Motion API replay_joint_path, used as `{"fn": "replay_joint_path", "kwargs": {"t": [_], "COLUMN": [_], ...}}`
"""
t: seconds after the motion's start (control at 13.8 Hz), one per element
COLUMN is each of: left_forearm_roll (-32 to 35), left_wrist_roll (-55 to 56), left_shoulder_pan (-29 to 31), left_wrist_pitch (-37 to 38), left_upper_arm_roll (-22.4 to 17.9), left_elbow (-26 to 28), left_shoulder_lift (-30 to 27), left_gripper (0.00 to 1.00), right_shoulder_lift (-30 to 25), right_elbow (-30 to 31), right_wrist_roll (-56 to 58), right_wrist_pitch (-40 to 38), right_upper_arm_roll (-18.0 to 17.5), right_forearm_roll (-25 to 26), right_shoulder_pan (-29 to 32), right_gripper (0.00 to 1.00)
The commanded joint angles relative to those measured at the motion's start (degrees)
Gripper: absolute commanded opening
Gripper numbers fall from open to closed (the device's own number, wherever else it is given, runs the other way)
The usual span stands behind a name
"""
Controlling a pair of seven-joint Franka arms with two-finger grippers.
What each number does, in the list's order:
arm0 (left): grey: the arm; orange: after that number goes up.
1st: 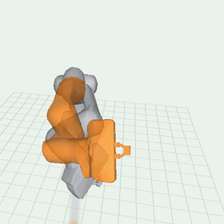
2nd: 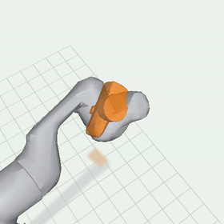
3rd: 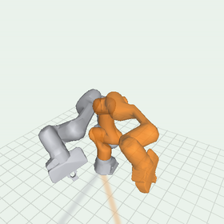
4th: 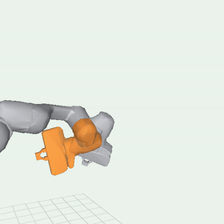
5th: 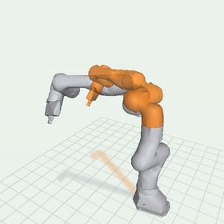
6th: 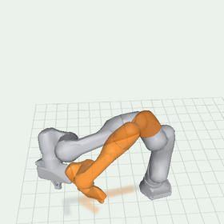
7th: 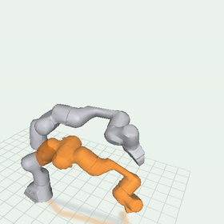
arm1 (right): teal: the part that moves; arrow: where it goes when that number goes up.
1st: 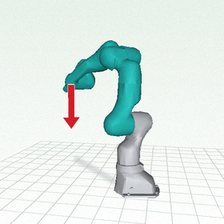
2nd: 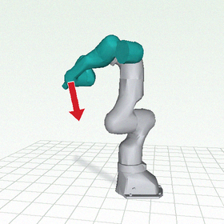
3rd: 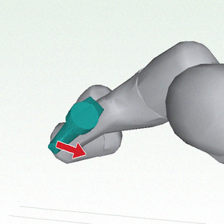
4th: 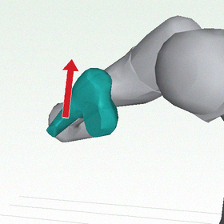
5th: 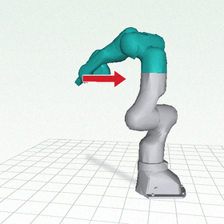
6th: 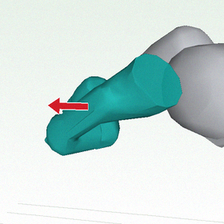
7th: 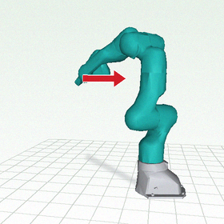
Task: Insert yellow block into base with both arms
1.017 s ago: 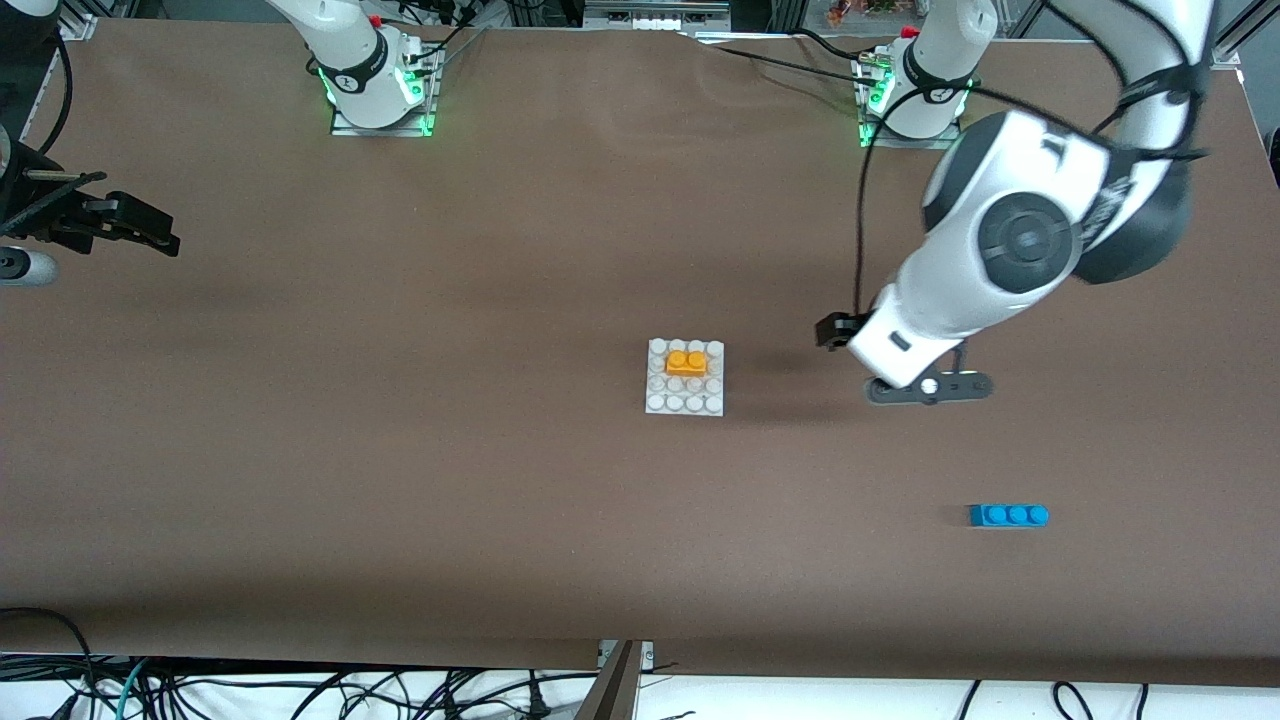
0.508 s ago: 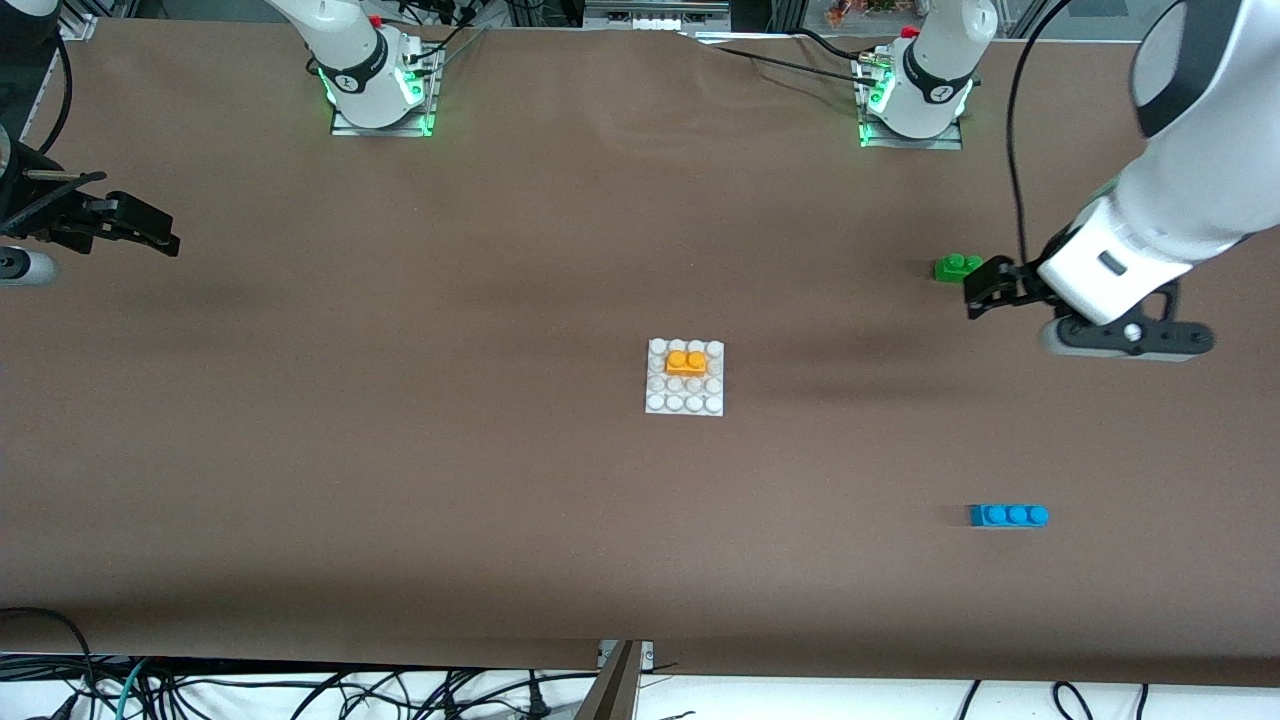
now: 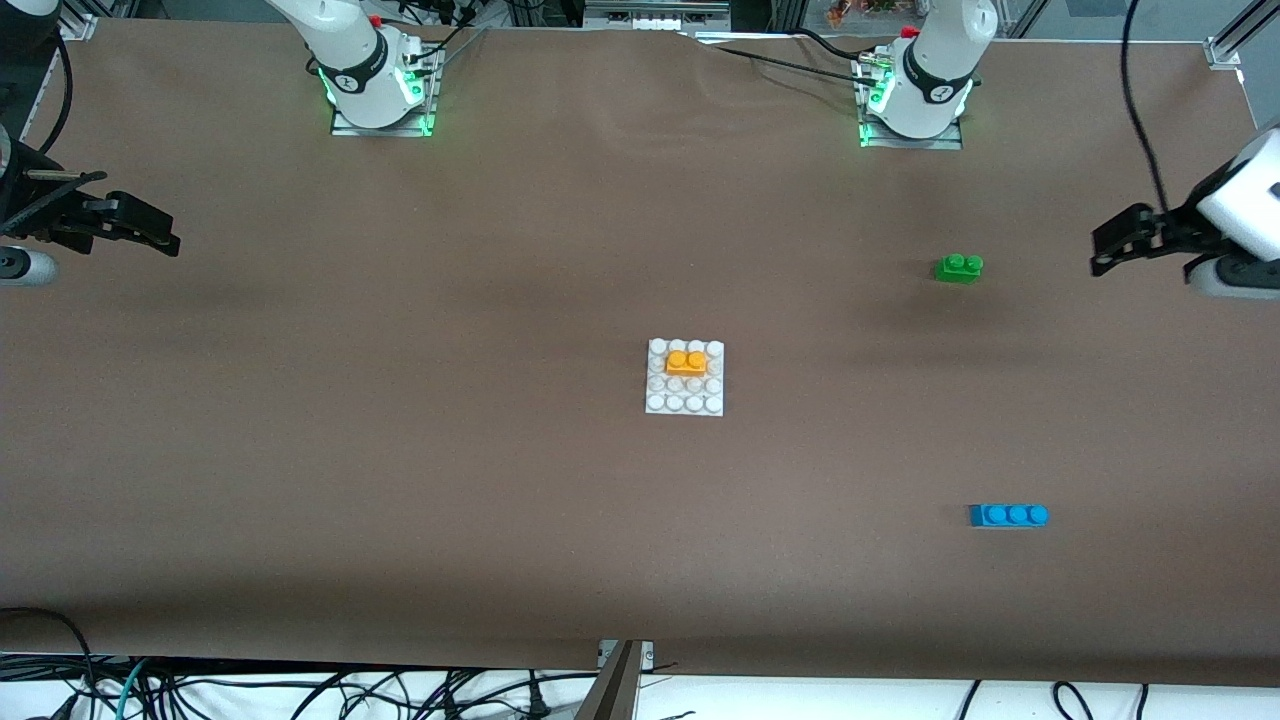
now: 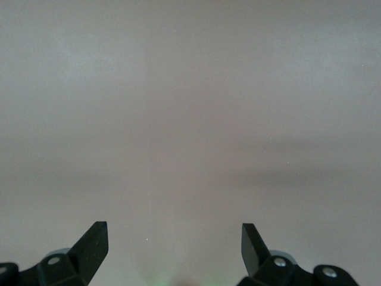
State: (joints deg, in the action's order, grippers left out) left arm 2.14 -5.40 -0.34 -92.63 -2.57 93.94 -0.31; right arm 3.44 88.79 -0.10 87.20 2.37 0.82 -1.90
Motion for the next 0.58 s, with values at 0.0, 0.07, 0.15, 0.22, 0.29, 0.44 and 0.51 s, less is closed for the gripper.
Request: {"fn": "replay_joint_path", "kwargs": {"t": [0.0, 0.07, 0.15, 0.22, 0.29, 0.44, 0.51], "left_forearm_roll": [-1.9, -1.9, -1.9, -2.0, -2.1, -2.1, -2.1], "left_wrist_roll": [-1.3, -0.9, -0.9, -0.9, -0.9, -0.9, -0.9], "left_shoulder_pan": [-2.1, -2.1, -2.1, -2.1, -1.9, -1.9, -1.9], "left_wrist_pitch": [-3.7, -3.5, -3.1, -2.2, -1.3, -0.6, 0.3], "left_upper_arm_roll": [-2.6, -2.6, -2.5, -2.5, -2.6, -2.5, -2.6], "left_elbow": [7.1, 6.9, 6.7, 6.3, 6.1, 5.9, 4.9], "left_shoulder_lift": [-5.5, -5.8, -6.1, -6.0, -6.0, -6.0, -5.9], "left_gripper": [1.00, 1.00, 1.00, 1.00, 1.00, 1.00, 1.00], "right_shoulder_lift": [-0.5, -0.5, -0.5, -0.5, -0.4, -0.5, -0.5], "right_elbow": [-0.1, -0.1, -0.1, -0.1, -0.1, -0.1, -0.1], "right_wrist_roll": [0.2, 0.2, 0.2, 0.2, 0.2, 0.2, 0.2], "right_wrist_pitch": [-0.2, -0.2, -0.2, -0.2, -0.2, -0.2, -0.3], "right_upper_arm_roll": [0.1, 0.1, 0.1, 0.1, 0.1, 0.1, 0.1], "right_forearm_roll": [-0.2, -0.2, -0.2, -0.2, -0.2, -0.2, -0.2], "right_shoulder_pan": [-0.2, -0.2, -0.2, -0.2, -0.2, -0.2, -0.2], "right_gripper": [0.99, 0.99, 0.99, 0.99, 0.99, 0.99, 0.99]}}
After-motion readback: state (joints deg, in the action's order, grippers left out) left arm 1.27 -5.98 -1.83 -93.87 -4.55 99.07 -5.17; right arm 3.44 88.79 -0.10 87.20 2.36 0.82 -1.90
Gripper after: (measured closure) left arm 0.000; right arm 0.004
